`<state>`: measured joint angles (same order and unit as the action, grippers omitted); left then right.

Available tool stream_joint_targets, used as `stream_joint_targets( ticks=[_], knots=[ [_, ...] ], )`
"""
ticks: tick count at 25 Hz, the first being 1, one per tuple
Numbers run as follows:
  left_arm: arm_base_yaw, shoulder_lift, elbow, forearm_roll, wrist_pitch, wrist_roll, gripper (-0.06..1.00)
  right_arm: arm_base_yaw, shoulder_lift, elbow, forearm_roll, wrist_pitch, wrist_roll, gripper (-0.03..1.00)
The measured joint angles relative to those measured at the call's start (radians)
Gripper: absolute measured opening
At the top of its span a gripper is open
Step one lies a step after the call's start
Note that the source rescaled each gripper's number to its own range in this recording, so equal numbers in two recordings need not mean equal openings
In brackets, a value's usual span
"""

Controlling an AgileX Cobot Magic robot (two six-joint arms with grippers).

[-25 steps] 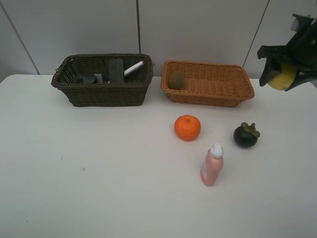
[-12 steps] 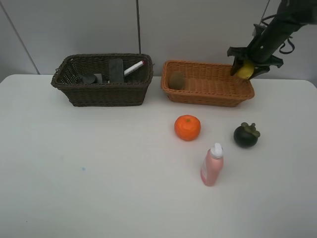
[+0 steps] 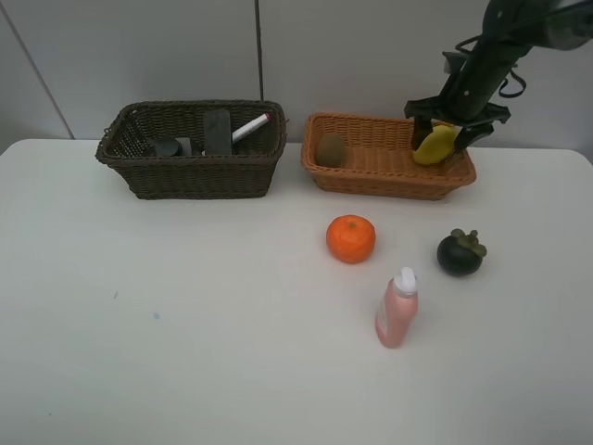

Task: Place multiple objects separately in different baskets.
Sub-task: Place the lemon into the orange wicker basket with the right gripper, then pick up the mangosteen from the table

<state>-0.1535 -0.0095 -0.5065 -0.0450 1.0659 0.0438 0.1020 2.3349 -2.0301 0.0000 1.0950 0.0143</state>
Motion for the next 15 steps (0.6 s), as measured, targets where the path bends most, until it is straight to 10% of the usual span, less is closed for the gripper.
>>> stream_joint_targets(
  ticks=[9,15],
  knots=[
    [0.000,0.000,0.000,0.000,0.000,0.000,0.95,-0.001,-0.187,0.062,0.037,0.115,0.035,0.80],
    [0.000,0.000,0.000,0.000,0.000,0.000,0.95,-0.001,-0.419,0.405,0.050,0.119,0.052,0.80]
  ],
)
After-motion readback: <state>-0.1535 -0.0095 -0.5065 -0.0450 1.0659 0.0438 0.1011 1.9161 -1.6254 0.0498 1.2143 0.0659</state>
